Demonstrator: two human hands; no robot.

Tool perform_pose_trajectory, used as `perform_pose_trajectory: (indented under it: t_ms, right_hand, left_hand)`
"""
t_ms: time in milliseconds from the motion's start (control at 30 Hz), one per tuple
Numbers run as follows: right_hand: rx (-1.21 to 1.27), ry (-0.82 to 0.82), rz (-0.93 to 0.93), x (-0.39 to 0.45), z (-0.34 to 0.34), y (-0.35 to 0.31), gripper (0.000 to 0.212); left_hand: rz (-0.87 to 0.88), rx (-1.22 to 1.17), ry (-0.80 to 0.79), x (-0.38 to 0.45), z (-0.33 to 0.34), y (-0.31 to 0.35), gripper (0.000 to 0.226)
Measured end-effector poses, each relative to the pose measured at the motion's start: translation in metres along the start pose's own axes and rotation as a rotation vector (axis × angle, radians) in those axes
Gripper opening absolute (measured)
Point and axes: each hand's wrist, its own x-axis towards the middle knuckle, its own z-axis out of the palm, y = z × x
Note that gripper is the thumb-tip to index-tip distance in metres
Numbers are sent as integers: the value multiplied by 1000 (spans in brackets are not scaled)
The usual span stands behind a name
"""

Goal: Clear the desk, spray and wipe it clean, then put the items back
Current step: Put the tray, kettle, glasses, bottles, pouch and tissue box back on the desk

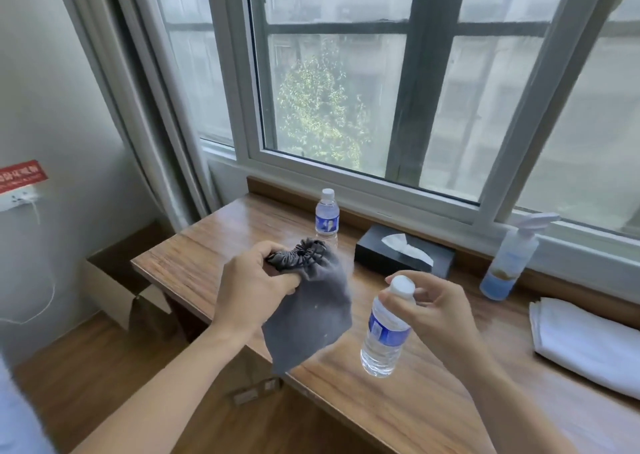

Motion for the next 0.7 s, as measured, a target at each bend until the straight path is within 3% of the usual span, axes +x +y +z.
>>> perform_pose_trajectory:
  t_ms: [133, 433, 567, 700]
  right_hand:
    - [12, -16, 25, 34, 38, -1, 15]
    - [41, 95, 80, 111, 71, 25, 17]
    - [44, 183, 86, 147, 74, 35, 17]
    - [-17, 228, 113, 173, 79, 44, 19]
  left_hand:
    - [-37, 22, -31, 36, -18, -23, 34]
    - [-86, 57, -190, 118, -14, -50, 7]
    - [-21, 131, -261, 168, -5, -69, 17]
    - [-93, 192, -316, 216, -1, -97, 20]
